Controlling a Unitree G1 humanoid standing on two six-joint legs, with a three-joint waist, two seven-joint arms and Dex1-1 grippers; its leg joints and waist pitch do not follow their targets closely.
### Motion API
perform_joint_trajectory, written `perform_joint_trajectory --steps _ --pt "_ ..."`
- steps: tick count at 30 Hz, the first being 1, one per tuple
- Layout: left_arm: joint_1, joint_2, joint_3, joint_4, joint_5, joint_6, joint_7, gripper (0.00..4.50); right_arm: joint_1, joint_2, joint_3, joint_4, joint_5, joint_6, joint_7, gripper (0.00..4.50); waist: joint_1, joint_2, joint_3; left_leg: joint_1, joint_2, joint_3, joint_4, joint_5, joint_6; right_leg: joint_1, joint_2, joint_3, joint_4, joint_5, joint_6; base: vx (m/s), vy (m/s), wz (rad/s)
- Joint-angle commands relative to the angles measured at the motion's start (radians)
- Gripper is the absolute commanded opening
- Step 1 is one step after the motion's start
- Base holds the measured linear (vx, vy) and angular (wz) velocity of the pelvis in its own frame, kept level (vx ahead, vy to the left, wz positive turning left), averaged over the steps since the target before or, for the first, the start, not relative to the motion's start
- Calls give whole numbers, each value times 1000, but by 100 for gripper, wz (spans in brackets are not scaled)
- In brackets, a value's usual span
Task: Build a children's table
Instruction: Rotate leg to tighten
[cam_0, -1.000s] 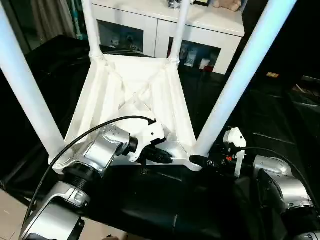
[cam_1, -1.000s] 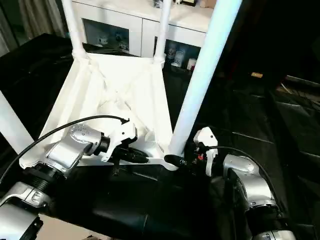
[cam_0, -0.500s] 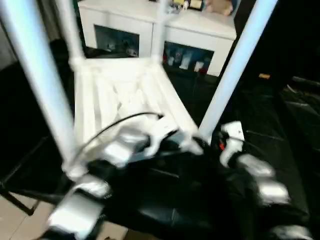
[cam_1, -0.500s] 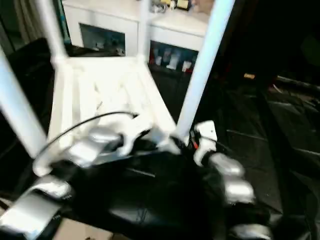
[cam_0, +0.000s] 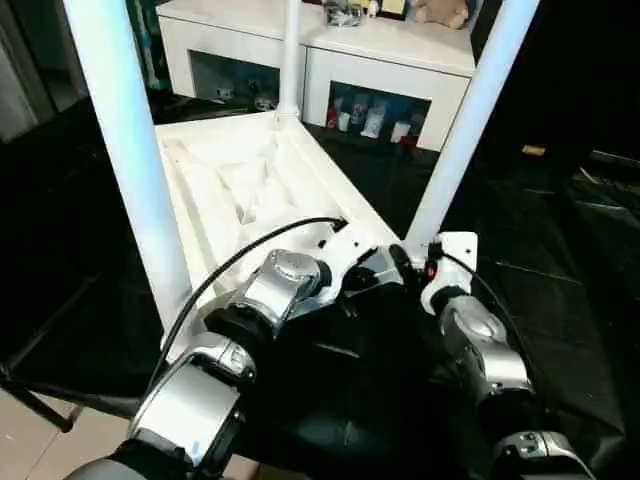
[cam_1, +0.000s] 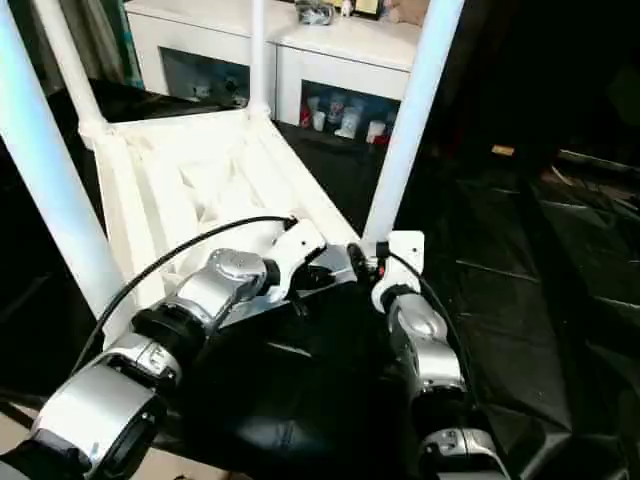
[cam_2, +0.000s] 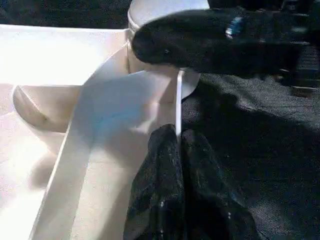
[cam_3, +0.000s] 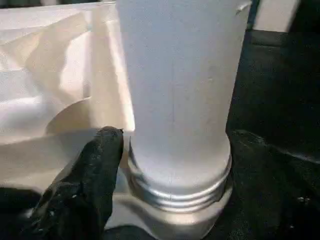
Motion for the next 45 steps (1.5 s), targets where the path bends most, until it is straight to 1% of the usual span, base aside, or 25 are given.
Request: perform_joint_trajectory --steps 1,2,3,4,6,7,9,10,11,13,15,17,18,22,24,25,32,33,39,40,41,42,43,44,45 --pt "22 9 -16 34 9 -17 -46 0 3 -28 25 -38 20 16 107 379 2 -4 -48 4 7 2 -75 -352 35 35 -24 7 -82 -300 -162 0 0 0" --pt "22 9 -16 34 9 -17 -46 0 3 -28 25 -38 20 16 107 379 0 -5 -47 1 7 2 -76 -346 35 36 -25 7 -81 -298 -162 0 0 0" --pt "46 36 -30 -9 0 -29 -147 0 31 -103 52 -93 47 55 274 379 4 -10 -47 3 7 2 -75 -339 41 38 -25 6 -83 -308 -160 0 0 0" --pt "52 41 -32 -20 -4 -28 -169 0 38 -116 54 -104 54 62 304 379 6 -11 -47 3 8 3 -73 -332 51 40 -25 8 -83 -296 -162 0 0 0" --pt "78 67 -41 -64 -18 -25 -241 0 69 -175 77 -146 69 73 422 379 9 -12 -49 -1 11 6 -70 -289 73 41 -27 9 -75 -229 -189 0 0 0" --pt "79 67 -41 -64 -18 -25 -242 0 69 -176 77 -146 69 73 423 379 10 -13 -49 0 11 7 -69 -279 76 41 -28 9 -73 -214 -196 0 0 0" --pt "119 106 -67 -135 -34 -35 -344 0 97 -228 100 -175 68 66 514 379 10 -15 -48 -2 12 8 -69 -268 85 41 -27 8 -72 -206 -212 0 0 0" --pt "144 128 -83 -186 -49 -31 -405 0 106 -244 107 -187 73 72 544 379 11 -11 -47 2 14 8 -70 -280 84 38 -28 9 -72 -218 -217 0 0 0" --pt "154 137 -90 -207 -55 -25 -427 0 110 -249 109 -193 77 77 558 379 11 -11 -46 0 16 6 -72 -286 82 40 -29 8 -72 -226 -217 0 0 0" --pt "167 152 -100 -237 -61 -16 -455 0 118 -258 113 -208 86 91 585 379 9 -10 -45 3 17 7 -73 -297 79 36 -27 10 -72 -234 -222 0 0 0" --pt "182 169 -105 -268 -63 -15 -481 0 134 -272 125 -235 97 111 623 379 13 -7 -45 9 19 8 -74 -319 69 31 -25 11 -72 -240 -225 0 0 0" --pt "197 185 -103 -301 -64 -6 -508 0 147 -285 138 -255 102 132 651 379 19 -9 -46 6 20 7 -76 -306 65 35 -27 11 -70 -229 -217 0 0 0" --pt "199 188 -102 -308 -63 -3 -512 0 149 -286 141 -257 99 135 658 379 22 -7 -46 7 20 8 -76 -297 64 34 -27 11 -69 -215 -217 0 0 0" --pt "218 203 -104 -357 -63 23 -525 0 151 -291 151 -244 78 125 674 353 25 -9 -47 6 17 10 -74 -283 59 35 -28 11 -67 -206 -213 0 0 0" --pt "222 206 -105 -370 -65 31 -529 0 150 -291 151 -245 79 130 679 343 26 -8 -47 7 18 11 -74 -278 59 35 -28 11 -67 -205 -213 0 0 0" --pt "223 207 -106 -374 -65 35 -529 0 150 -291 151 -248 80 135 680 321 25 -8 -47 6 17 11 -74 -277 59 35 -27 12 -67 -201 -213 0 0 0" --pt "229 212 -104 -387 -61 47 -536 0 144 -294 141 -250 90 146 686 278 25 -9 -47 7 16 12 -72 -265 61 36 -27 11 -66 -192 -214 0 0 0" --pt "231 214 -105 -391 -61 50 -537 0 143 -293 141 -249 89 145 687 278 25 -11 -48 7 16 12 -71 -262 61 37 -27 11 -65 -191 -213 0 0 0" --pt "238 212 -101 -395 -62 70 -521 0 137 -272 119 -230 87 150 638 272 25 -11 -49 7 16 12 -70 -245 65 37 -26 11 -62 -170 -219 0 0 0" --pt "228 185 -83 -363 -54 78 -456 0 111 -232 78 -175 79 149 521 272 21 -11 -47 5 15 12 -72 -258 56 34 -26 11 -64 -195 -215 0 0 0" --pt "222 171 -75 -344 -49 79 -421 0 99 -216 60 -149 77 149 469 272 17 -11 -46 4 14 11 -74 -267 47 34 -27 11 -66 -215 -212 0 0 0" --pt "211 151 -66 -313 -37 69 -367 0 86 -192 39 -122 72 138 401 272 12 -11 -45 5 13 9 -76 -301 29 32 -27 9 -72 -277 -198 0 0 0" --pt "202 133 -58 -286 -29 58 -319 0 79 -172 23 -107 70 132 350 272 8 -11 -45 6 12 9 -76 -312 21 31 -28 9 -74 -301 -191 0 0 0" --pt "190 113 -48 -257 -23 53 -270 0 73 -150 12 -96 65 121 296 272 4 -11 -44 11 12 8 -75 -342 11 25 -29 10 -80 -344 -179 0 0 0" --pt "178 92 -37 -228 -21 57 -223 0 67 -130 4 -83 53 109 239 272 2 -13 -45 7 11 6 -76 -344 8 28 -29 10 -82 -367 -165 0 0 0"
